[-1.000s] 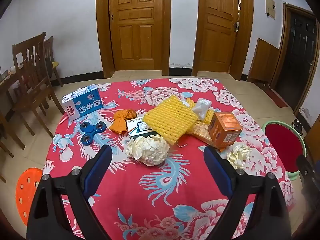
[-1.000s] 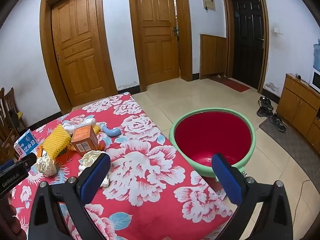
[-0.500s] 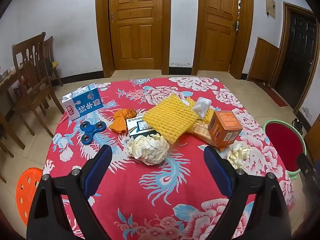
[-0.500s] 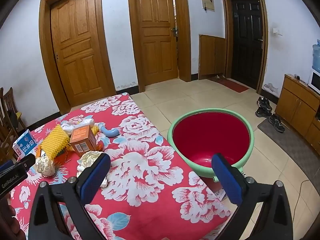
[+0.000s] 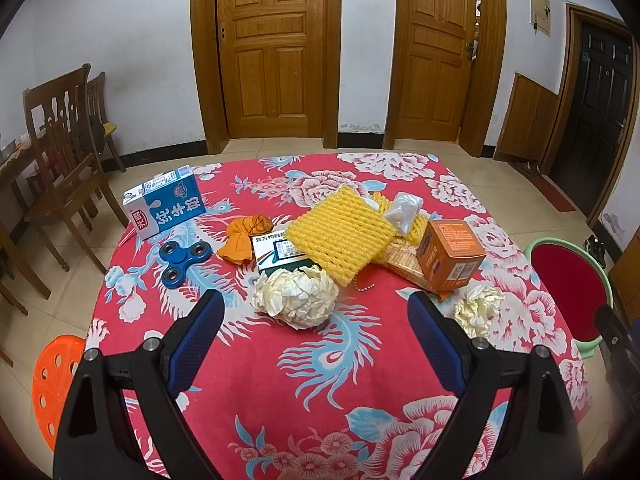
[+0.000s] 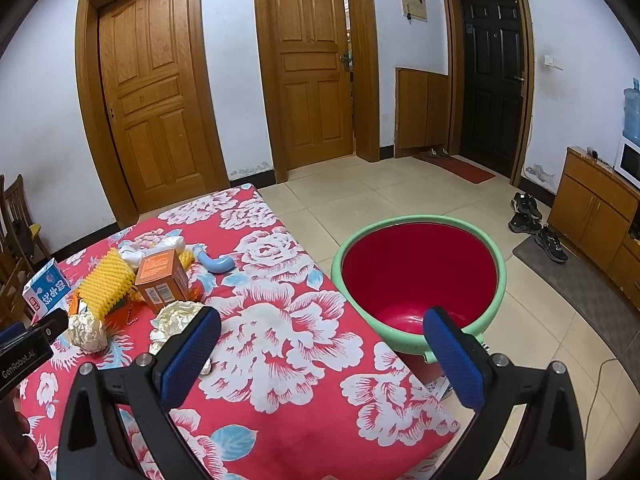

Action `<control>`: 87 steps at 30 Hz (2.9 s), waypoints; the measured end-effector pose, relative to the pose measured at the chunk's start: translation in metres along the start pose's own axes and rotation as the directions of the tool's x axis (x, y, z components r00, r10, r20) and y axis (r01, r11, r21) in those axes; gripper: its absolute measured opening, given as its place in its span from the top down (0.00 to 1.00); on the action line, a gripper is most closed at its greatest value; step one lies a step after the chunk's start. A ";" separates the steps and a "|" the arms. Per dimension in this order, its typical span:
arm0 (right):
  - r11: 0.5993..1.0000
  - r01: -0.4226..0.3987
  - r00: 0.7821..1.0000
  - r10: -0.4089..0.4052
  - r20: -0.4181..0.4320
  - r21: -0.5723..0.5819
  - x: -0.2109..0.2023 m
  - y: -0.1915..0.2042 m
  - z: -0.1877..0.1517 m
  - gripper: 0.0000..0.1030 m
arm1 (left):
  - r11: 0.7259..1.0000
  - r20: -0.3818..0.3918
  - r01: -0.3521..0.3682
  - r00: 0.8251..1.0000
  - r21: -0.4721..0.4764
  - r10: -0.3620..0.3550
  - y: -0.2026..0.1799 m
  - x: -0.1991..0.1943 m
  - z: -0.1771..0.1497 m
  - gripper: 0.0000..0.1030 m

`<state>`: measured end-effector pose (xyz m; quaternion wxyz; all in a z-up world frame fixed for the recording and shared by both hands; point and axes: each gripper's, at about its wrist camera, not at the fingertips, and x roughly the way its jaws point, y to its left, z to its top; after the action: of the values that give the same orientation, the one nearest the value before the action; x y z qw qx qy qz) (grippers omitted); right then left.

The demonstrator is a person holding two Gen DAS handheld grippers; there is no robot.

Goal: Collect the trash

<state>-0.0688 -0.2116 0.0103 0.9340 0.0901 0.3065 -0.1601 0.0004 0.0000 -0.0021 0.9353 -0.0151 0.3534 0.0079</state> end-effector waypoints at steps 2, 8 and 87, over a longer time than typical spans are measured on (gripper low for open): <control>1.000 0.000 1.000 0.000 0.001 0.000 0.000 -0.001 0.000 0.00 | 1.000 0.000 0.001 1.000 -0.001 -0.001 0.000 0.000 0.000 0.10; 1.000 0.000 1.000 0.000 0.000 -0.001 -0.001 -0.002 0.001 0.00 | 1.000 0.000 0.000 1.000 0.001 0.000 0.000 0.000 0.000 0.10; 0.983 -0.183 0.975 0.182 -0.129 0.002 0.042 0.042 0.001 0.00 | 0.998 -0.080 0.059 0.995 0.029 -0.057 0.028 0.062 0.034 0.10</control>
<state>-0.0214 -0.1834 -0.0115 0.9235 0.1235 0.3571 -0.0662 0.0685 0.0293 -0.0177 0.9205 -0.0111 0.3897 -0.0253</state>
